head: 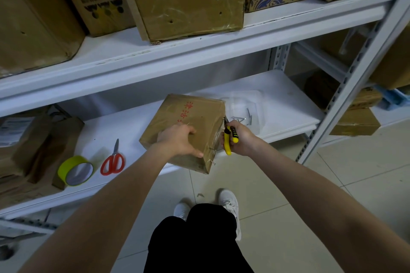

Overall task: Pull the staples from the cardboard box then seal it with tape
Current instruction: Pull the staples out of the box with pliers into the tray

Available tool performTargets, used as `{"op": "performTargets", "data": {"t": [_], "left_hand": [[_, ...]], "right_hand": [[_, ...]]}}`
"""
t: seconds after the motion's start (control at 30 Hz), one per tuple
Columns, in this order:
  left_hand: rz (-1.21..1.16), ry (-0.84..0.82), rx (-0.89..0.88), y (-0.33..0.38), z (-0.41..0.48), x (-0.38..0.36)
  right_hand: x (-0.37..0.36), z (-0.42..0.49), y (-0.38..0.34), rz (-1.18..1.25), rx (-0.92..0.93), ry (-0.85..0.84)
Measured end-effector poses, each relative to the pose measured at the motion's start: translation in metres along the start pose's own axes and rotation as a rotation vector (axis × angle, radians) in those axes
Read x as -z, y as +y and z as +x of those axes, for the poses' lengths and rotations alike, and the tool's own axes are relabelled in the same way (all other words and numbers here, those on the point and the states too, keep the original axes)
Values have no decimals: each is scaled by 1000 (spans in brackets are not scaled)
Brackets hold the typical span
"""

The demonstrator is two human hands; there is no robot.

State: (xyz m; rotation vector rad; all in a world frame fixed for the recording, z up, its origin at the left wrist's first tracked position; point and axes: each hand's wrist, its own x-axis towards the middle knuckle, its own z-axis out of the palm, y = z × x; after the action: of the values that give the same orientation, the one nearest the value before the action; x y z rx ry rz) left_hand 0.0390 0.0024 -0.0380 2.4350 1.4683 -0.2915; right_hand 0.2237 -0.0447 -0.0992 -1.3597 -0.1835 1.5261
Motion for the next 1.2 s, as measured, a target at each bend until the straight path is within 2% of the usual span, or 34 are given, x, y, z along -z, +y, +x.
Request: {"op": "performTargets", "data": {"t": [0.1,0.23,0.33,0.6,0.77,0.93,1.1,1.2], "left_hand": [[6,-1,5,3,-2,1],[16,-7,5,5,-4,2],[11,-14,14,4,-3,2],[15,-9,21,3,-3,0],[16,1,27,2,-3,-1],[28,4,22,3,-5,-2],[16,5,21,3,-4,-1],[8,10,15,1,-3,-2]], "right_hand": [[2,-4,-2,-27,-1,11],[1,-1,2,-391,126,114],[14,32,11,-512,160,155],[1,-13,6,-333,124,146],[6,16,16,-421,183,225],[-1,-15,11,-573,252,309],[6,-3,12,-407,168,236],[11,-11,6,-322,137,247]]}}
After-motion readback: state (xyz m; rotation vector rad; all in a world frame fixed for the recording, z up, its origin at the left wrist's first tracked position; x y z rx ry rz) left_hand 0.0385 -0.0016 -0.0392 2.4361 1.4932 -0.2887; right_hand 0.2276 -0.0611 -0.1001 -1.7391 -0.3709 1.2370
